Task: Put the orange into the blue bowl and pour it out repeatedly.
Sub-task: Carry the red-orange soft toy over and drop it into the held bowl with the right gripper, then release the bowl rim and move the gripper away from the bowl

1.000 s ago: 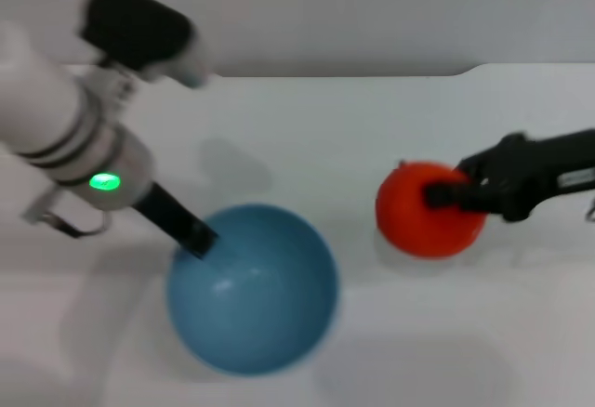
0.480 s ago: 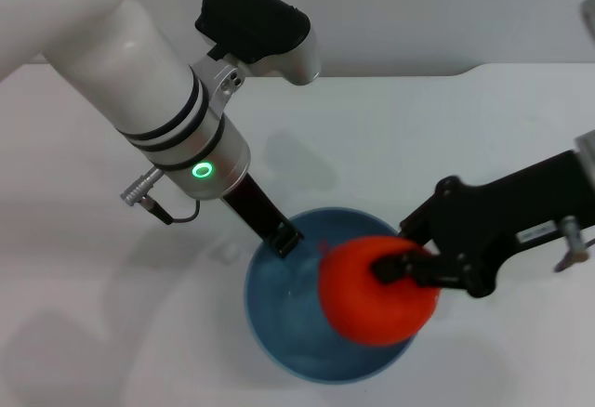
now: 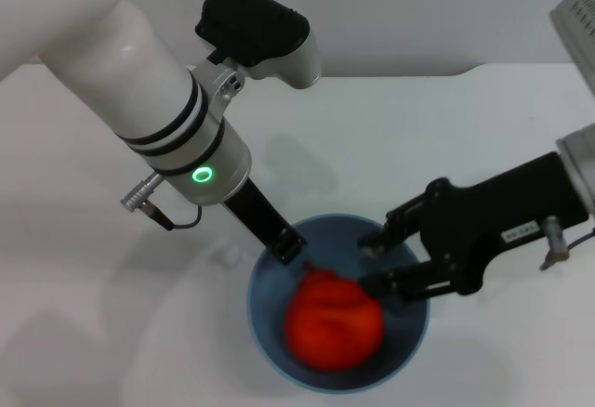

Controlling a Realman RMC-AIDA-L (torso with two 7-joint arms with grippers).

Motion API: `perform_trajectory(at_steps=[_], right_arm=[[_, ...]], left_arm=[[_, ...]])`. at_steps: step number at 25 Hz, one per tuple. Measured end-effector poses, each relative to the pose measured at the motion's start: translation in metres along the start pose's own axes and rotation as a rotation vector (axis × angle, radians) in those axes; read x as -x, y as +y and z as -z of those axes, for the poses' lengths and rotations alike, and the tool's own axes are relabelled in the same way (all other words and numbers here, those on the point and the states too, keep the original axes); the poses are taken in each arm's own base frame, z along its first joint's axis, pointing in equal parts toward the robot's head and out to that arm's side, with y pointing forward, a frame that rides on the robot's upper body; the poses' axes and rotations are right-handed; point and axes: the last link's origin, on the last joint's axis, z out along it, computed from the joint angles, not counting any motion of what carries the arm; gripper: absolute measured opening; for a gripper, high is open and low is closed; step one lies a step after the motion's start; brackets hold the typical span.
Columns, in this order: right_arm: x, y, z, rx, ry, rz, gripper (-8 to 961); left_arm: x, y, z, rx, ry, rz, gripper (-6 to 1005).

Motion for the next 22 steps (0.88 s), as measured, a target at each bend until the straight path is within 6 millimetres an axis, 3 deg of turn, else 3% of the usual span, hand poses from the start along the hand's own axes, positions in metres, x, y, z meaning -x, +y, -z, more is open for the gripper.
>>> perform_trajectory(at_steps=[6,10,14,22], right_arm=[[-0.004,-0.011,0.032,-0.127,-0.114,-0.068,468],[-0.021,-0.019,0.059,-0.238,-0.208,-0.151,516],[-0.036,-0.02,0.073,-0.296,-0.261,-0.191,528],[-0.049,-0.022,0.071,-0.283,-0.306,-0.247,528]], left_arm=[[-0.004,0.007,-0.005,0.015,0.004,-0.021,-1],[-0.01,0.013,-0.015,0.005,0.029,-0.046,-2],[-0.012,0.012,-0.023,-0.002,0.04,-0.043,-2],[-0.01,0.001,-0.034,-0.008,0.02,0.007,27]])
